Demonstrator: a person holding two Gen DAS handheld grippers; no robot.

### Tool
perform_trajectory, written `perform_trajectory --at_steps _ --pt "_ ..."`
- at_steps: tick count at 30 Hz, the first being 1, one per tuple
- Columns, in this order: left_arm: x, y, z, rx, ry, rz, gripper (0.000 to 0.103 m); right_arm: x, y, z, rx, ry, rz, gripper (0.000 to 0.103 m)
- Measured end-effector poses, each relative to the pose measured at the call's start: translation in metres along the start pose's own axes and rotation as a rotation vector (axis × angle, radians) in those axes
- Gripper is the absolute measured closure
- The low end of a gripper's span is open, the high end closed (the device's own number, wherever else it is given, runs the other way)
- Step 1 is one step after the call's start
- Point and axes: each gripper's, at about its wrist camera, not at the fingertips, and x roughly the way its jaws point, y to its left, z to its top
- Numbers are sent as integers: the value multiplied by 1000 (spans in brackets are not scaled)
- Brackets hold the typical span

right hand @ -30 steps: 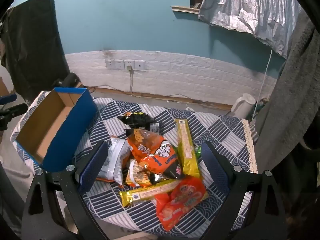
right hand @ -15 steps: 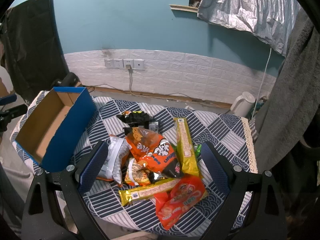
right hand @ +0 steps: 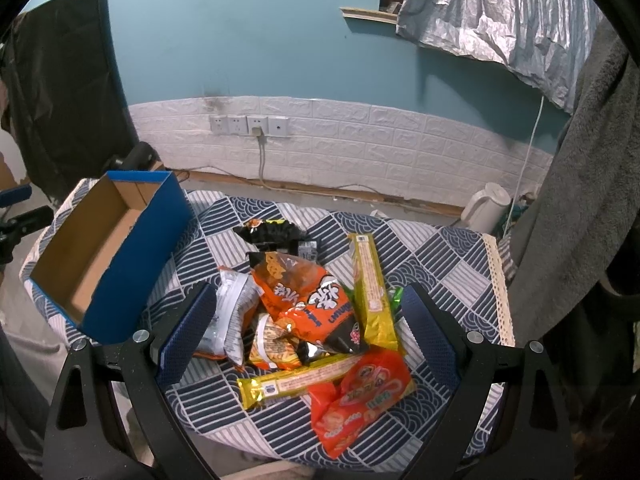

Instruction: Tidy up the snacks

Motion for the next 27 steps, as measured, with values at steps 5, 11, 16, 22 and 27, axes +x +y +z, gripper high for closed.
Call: perform_trajectory --at_steps 5,11,16,22,27 --pt "0 -1 0 0 5 -3 3 0 0 1 -1 2 -3 11" --pt "2 -2 0 3 13 -5 3 -1 -2 0 3 3 -6 11" --pt "2 -4 -1 5 17 -7 3 -1 -2 0 2 3 -7 11" --pt "4 -3 -1 -2 26 -15 3 -1 -3 0 4 2 -5 11" --pt "5 -3 -1 -3 25 -15 3 -2 -4 0 5 3 -5 11"
